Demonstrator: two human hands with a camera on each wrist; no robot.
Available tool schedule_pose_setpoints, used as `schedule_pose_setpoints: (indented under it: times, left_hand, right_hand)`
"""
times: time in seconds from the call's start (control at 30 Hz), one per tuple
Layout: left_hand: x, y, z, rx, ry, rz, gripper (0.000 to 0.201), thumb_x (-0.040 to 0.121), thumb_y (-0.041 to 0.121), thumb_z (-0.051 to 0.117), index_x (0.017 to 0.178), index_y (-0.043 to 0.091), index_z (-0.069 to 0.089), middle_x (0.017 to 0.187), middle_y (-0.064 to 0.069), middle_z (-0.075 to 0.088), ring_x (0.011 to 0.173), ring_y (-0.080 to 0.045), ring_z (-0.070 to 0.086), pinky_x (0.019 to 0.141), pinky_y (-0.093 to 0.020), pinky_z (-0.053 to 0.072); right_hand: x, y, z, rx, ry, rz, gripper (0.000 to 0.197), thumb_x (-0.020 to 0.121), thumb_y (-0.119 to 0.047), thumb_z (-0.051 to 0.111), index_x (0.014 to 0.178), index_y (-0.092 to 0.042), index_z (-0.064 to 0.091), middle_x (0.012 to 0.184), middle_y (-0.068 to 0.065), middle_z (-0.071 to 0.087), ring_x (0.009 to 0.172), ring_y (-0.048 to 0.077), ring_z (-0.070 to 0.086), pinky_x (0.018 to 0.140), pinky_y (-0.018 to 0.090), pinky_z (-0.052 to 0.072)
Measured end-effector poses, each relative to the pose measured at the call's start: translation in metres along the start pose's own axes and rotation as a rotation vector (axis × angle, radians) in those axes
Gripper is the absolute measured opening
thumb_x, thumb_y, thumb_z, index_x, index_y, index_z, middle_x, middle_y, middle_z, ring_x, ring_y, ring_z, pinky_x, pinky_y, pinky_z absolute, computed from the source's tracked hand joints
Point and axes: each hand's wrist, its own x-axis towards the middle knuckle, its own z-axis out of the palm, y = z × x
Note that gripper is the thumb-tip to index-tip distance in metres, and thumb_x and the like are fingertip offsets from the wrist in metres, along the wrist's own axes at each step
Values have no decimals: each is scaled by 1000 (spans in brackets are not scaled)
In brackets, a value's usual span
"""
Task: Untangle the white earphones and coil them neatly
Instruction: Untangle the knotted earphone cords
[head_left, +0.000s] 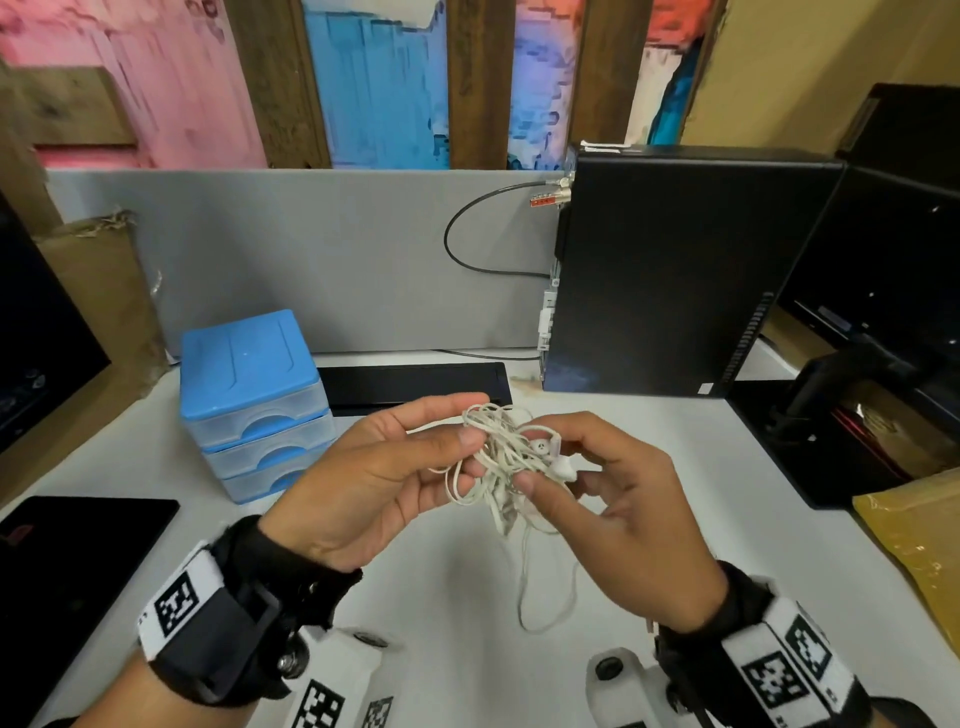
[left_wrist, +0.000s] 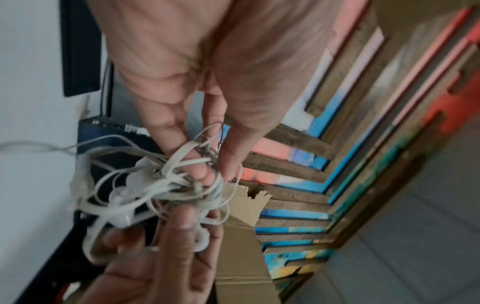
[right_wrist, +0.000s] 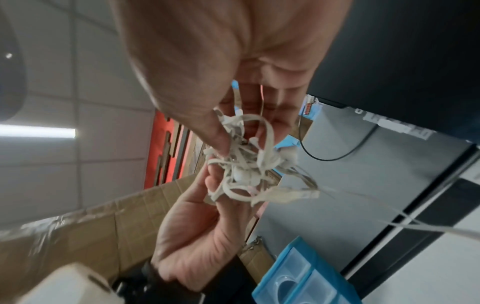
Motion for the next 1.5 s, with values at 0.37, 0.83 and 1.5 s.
schedule_pose_setpoints:
  times: [0.37,0.83,1.5]
  left_hand:
    - [-4,-6,1,460,81,280,42,70,36,72,111,26,75,103,-2,76,88,-15,67,70,-25,53]
    - [-2,-8,-4,420,-60,349,34,74,3,72,107,1,70,99,-16,76,87,-24,74,75,-28,59]
    - [3,-9,-8,240,-19,304,33,69,18,79,101,11,78,99,-17,76,86,-25,73,74,-28,58]
  right_hand:
    - [3,1,-2,313,-83,161,21,82,-6,71,102,-12,72,100,4,74,74,12,64,55,27,51]
    - [6,-10,-4,465,-54,264,25,81,-7,75,101,-2,60,78,15,73,61,18,62,50,28,52]
    - [8,-5,-13,496,-104,323,27,91,-28,54,105,-14,71,97,16,72,87,26,64,59,33,51]
